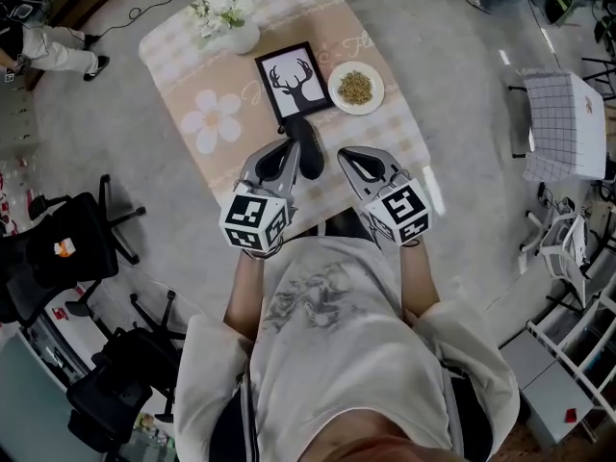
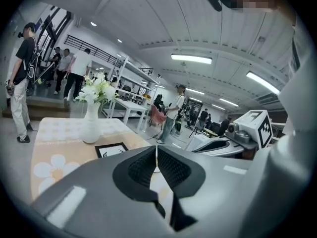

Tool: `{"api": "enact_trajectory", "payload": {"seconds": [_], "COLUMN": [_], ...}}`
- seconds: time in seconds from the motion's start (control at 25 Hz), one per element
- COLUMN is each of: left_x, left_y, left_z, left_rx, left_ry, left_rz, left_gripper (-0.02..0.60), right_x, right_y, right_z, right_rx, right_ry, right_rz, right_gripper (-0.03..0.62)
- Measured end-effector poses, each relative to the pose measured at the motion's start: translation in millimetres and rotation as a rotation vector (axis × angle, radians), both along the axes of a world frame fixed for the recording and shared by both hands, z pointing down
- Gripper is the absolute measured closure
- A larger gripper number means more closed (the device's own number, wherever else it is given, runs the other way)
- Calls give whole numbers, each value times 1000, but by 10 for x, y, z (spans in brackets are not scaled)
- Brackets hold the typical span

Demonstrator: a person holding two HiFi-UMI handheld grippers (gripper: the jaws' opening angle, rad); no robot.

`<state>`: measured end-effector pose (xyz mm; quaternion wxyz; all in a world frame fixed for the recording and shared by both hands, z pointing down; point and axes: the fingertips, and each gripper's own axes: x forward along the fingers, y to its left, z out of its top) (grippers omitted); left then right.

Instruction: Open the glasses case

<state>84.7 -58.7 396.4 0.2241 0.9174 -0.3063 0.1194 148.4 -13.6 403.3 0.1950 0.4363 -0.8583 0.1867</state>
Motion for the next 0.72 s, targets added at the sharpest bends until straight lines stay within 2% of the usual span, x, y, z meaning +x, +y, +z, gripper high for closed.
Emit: {"api": "enact_trajectory", "payload": {"seconds": [0.2, 0.52, 0.72], "left_x": [45, 45, 51], "left_y": [38, 45, 26], "left_z": [351, 822, 1171], "left_rx": [-74, -169, -263], "left_ry": [-51, -107, -170], "left_rz": [-41, -78, -89], "left_gripper": [525, 484, 419], "right_x": [17, 42, 39], "right_y": [-35, -4, 7], "right_z": [168, 424, 523], "right_rx": [-43, -105, -132], "right_ry": [-14, -17, -16], "right_rz": [-43, -54, -49], "right_gripper": [577, 577, 577]}}
